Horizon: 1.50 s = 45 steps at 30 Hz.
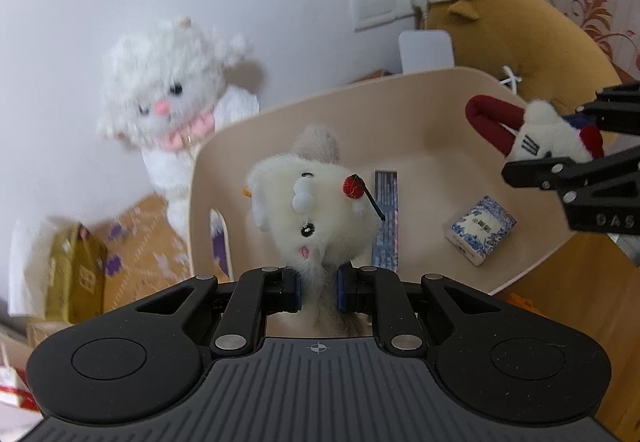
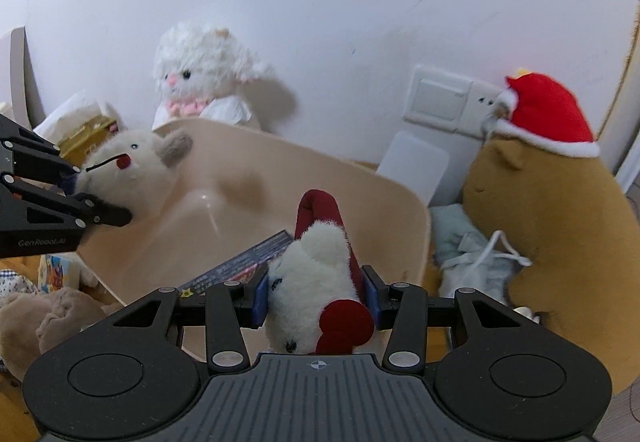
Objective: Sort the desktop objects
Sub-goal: 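Carry both plush toys over the basket and open both tools to release them, then return both tools to the table clutter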
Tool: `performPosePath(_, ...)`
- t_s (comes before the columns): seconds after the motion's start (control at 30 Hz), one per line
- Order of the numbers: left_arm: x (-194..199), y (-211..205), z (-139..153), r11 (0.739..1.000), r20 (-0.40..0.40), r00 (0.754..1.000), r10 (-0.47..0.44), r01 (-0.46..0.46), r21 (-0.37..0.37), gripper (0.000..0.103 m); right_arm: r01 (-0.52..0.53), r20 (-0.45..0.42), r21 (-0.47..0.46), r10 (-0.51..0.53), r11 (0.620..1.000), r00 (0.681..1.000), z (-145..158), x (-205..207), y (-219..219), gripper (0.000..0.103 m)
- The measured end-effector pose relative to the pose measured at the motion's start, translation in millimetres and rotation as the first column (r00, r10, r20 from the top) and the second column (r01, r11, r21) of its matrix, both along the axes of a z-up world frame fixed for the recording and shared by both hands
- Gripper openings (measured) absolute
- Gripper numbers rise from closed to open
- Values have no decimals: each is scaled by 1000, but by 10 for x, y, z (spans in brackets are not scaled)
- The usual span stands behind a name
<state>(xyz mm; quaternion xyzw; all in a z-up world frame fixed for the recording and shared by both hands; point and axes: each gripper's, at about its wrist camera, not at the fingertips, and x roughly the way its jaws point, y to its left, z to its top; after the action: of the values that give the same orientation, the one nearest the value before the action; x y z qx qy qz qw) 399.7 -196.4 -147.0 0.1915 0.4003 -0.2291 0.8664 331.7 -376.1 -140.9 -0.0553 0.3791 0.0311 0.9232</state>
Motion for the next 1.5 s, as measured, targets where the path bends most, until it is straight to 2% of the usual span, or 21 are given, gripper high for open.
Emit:
performPosePath(0.2, 117, -85, -137, 1000, -82, 996, 20, -21, -15, 15, 19, -84, -3, -19, 1000, 996, -214, 147, 60, 43)
performPosePath(0.33, 138, -125, -193, 1000, -116, 993, 16, -18, -21, 16, 12, -107, -9, -12, 1000, 994, -300, 157, 84, 44)
performPosePath(0.4, 142, -131, -210, 1000, -135, 991, 12, -15, -21, 17, 9, -114, -12, -10, 1000, 993, -309, 161, 102, 48)
performPosePath(0.43, 140, -131, -210, 1000, -140, 990, 13, -16, -21, 18, 8, -116, -14, -9, 1000, 993, -307, 158, 109, 53)
performPosePath(0.47, 138, -121, -202, 999, -141, 990, 18, -22, -26, 23, 6, -115, -15, -8, 1000, 993, -299, 154, 114, 54)
performPosePath(0.5, 137, -109, -190, 999, -145, 989, 23, -28, -31, 33, 6, -111, -17, -7, 1000, 994, -282, 151, 117, 54)
performPosePath(0.53, 137, -100, -175, 999, -149, 988, 31, -37, -38, 39, 3, -103, -21, -5, 1000, 995, -258, 136, 125, 56)
performPosePath(0.6, 123, -67, -125, 996, -147, 987, 56, -65, -55, 60, -7, -91, -29, 4, 1000, 996, -201, 114, 140, 61)
performPosePath(0.8, 46, 5, 74, 990, -118, 988, 104, -114, -82, 66, -28, -49, -52, 25, 998, 998, 16, -17, 193, 79)
performPosePath(0.97, -70, 161, 265, 983, -94, 988, 124, -135, -124, 73, -15, 3, -82, 15, 996, 1000, 231, -152, 285, 103)
performPosePath(1.17, -364, 507, 444, 977, -102, 983, 152, -165, -133, 76, 45, -7, 16, -44, 999, 999, 386, -374, 401, 103)
performPosePath(1.3, -569, 745, 487, 975, -118, 982, 149, -166, -150, 76, 55, -19, 10, -54, 998, 998, 366, -555, 576, 103)
performPosePath(1.5, -872, 1080, 444, 983, -94, 989, 116, -128, -132, 76, 115, -54, 73, -111, 991, 992, 326, -876, 825, 103)
